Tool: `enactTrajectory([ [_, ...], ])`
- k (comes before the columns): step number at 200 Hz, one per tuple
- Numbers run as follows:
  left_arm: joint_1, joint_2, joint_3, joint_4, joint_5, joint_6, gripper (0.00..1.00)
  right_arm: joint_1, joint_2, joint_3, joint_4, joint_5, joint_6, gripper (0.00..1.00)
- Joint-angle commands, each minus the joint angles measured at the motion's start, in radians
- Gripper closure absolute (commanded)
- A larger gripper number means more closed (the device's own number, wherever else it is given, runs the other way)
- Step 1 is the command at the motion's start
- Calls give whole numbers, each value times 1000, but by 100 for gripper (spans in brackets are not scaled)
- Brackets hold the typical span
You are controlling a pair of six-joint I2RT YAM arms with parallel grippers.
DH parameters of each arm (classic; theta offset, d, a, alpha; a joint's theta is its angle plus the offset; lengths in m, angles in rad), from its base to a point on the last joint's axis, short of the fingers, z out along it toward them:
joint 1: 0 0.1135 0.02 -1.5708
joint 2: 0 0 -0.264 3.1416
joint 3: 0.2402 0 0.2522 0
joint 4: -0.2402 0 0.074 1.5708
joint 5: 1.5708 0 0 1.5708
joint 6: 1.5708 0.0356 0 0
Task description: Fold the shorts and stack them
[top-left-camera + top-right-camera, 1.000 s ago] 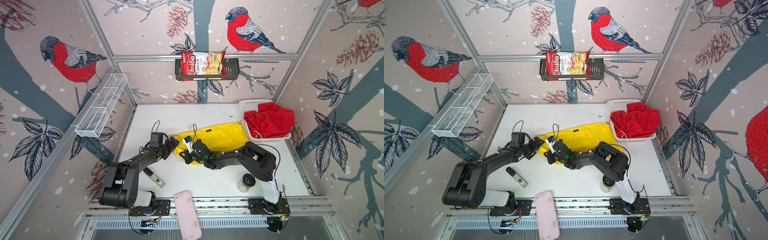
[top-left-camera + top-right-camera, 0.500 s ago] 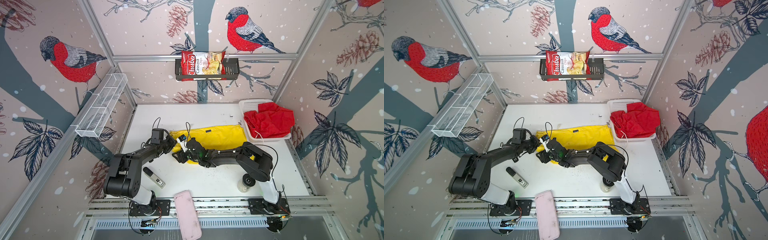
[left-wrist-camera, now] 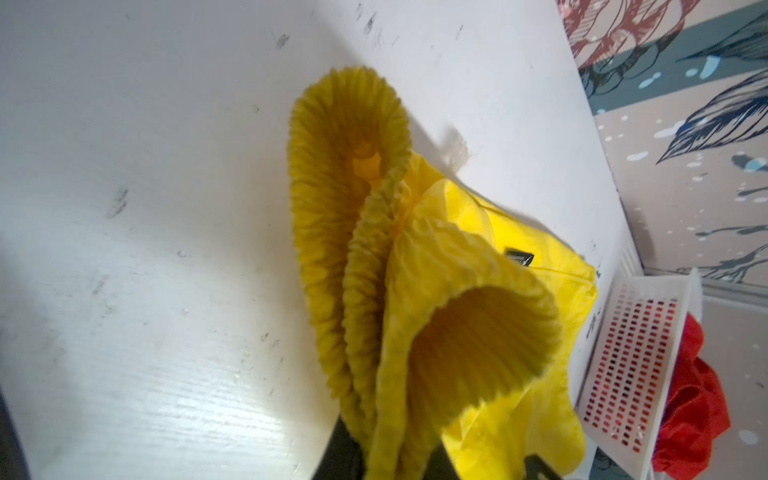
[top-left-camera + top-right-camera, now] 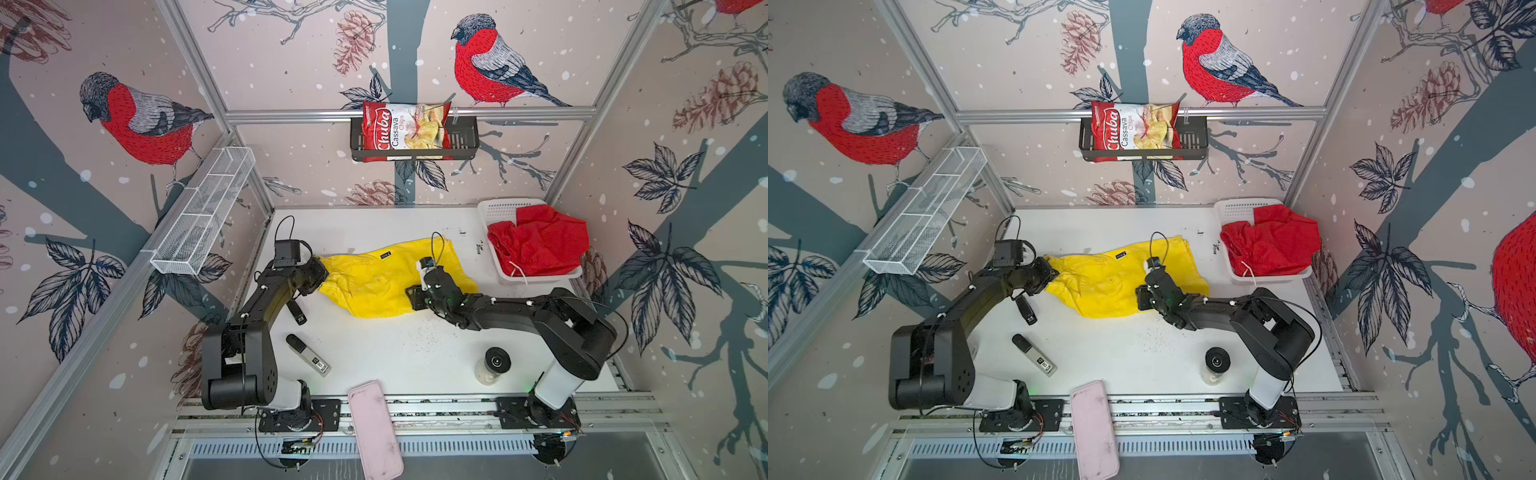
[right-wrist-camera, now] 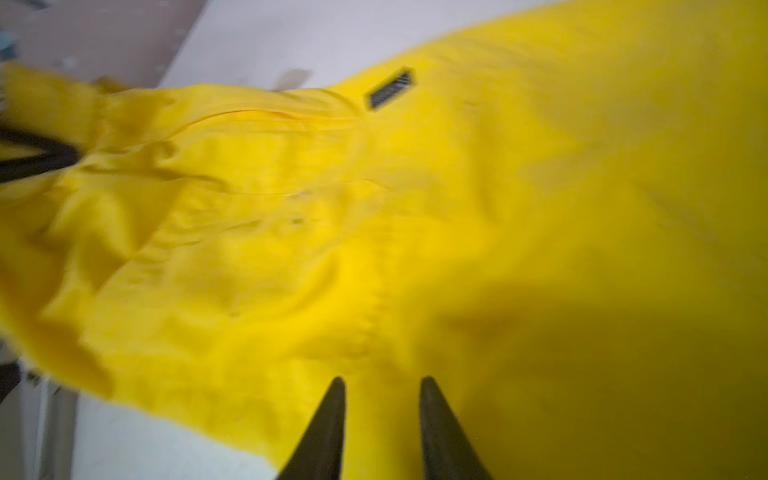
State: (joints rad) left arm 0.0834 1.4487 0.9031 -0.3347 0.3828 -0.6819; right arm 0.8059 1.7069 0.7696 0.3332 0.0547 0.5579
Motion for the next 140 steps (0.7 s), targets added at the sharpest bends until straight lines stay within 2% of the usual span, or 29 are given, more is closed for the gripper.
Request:
enactTrajectory([
  [1, 6, 1, 14, -78, 2, 66, 100, -52, -6, -41, 29, -5, 102, 82],
  [36, 21, 1, 25, -100, -8, 87, 100, -132, 3, -135, 56, 57, 245, 92],
  [53, 42, -7, 28, -108, -17, 99, 100, -150, -2, -209, 129, 36, 278, 93],
  [76, 70, -25, 37, -122, -30, 119, 100, -143, -17, -218, 126, 5, 269, 92],
  [98, 70, -49, 52, -138, -42, 134, 100, -77, -81, -156, 50, 86, 203, 92],
  [124, 70, -88, 40, -135, -48, 128, 100, 32, -88, 8, -54, 200, 105, 92],
  [140, 67, -100, 34, -138, -49, 126, 100, 77, -39, 118, -84, 180, 98, 92],
])
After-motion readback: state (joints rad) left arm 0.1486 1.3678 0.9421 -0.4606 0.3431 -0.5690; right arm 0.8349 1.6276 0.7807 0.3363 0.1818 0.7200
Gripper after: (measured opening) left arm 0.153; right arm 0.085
